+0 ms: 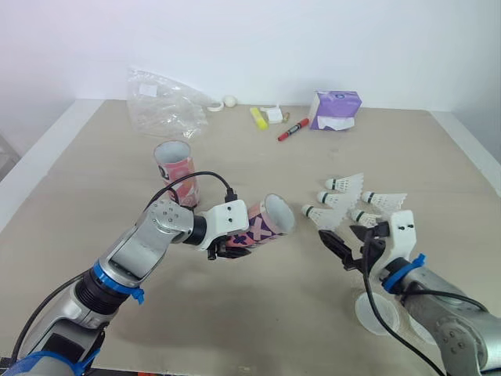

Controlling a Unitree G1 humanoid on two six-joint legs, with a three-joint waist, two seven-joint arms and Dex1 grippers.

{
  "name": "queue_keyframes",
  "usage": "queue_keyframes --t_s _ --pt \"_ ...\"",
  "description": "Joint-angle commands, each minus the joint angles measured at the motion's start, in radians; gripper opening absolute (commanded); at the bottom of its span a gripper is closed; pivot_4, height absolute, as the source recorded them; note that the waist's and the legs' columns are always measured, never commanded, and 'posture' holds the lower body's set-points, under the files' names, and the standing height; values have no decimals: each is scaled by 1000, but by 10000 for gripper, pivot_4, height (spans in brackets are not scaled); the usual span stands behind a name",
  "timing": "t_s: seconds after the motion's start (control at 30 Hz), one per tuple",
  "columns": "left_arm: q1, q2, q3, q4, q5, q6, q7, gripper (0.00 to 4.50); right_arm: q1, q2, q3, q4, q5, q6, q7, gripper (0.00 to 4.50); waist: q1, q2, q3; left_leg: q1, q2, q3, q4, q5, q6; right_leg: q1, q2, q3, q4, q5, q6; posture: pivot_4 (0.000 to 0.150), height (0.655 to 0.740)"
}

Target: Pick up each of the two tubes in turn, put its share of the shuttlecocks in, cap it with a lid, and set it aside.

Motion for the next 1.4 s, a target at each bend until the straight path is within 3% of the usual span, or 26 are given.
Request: queue_keyframes --t_s 0.03,0.4,0.43,0.5,0.77,1.07,1.23,1.4 --pt "14 0 -45 3 -7 12 -11 23690 -23 13 30 15 -28 -46 13 44813 0 0 0 0 0 0 0 0 0 0 0 0 0 0 0 1500 7400" --pt "17 -2 -46 -3 -11 17 -3 23690 -153 55 96 146 -78 -74 21 44813 1 0 0 0 -1 0 0 0 0 0 0 0 0 0 0 1500 7400" --pt "19 -1 -45 -5 -12 19 -2 23690 -160 59 95 155 -79 -71 21 40951 1 0 0 0 -1 0 0 0 0 0 0 0 0 0 0 1500 7400" --pt "22 -1 -44 -9 -15 23 0 23690 -176 67 89 175 -78 -64 12 37304 1 0 0 0 -1 0 0 0 0 0 0 0 0 0 0 1500 7400" --pt "25 -3 -42 -13 -17 30 7 23690 -215 77 84 210 -76 -46 -6 1324 0 0 0 0 -1 -1 0 0 0 0 -1 0 0 0 0 1500 7400" --pt "25 -6 -41 -7 -20 31 8 23690 -221 69 100 165 -79 -45 4 602 0 0 0 0 -1 -1 0 0 0 0 -1 0 0 0 0 1500 7400" --pt "23 -4 -45 4 -20 25 1 23690 -199 -254 98 -41 -181 -182 249 602 1 4 1 -1 -3 0 1 -1 1 0 -2 0 0 0 1 1500 7400" --pt "18 -1 -47 16 -24 19 -9 23690 -262 -508 43 -91 -258 -431 505 602 0 1 -1 0 -3 -1 1 -1 2 1 0 0 -1 -1 3 1500 7400"
